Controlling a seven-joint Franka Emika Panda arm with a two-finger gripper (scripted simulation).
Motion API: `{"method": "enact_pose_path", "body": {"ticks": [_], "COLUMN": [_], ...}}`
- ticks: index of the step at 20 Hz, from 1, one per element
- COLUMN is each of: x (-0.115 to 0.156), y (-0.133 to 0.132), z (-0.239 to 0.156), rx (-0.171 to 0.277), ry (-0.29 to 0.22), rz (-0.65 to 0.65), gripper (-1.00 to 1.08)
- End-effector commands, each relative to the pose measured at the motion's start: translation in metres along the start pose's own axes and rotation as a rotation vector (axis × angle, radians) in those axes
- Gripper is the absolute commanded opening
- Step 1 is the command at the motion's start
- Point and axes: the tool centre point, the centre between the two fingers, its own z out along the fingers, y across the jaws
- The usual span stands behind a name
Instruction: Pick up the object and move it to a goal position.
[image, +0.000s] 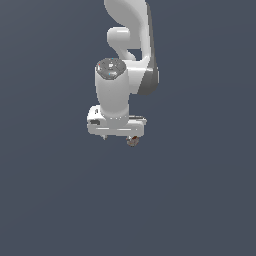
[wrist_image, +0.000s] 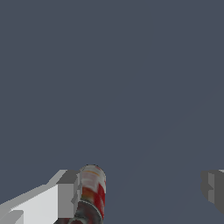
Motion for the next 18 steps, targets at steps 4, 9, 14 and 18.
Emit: {"method": "enact_pose_path", "body": {"ticks": [4,9,14,18], "x": [-0.006,-0.02,-0.043,-0.064], "y": [-0.005,-0.017,-0.033,-0.047], "z": [0.004,0.011,0.023,0.033], "rx": [0.001,0.003,0.007,0.009], "ry": [0.0,-0.001,-0.003,-0.005], "rz": [0.02,0.063,0.131,0.192], "gripper": [1.0,1.0,1.0,1.0]}}
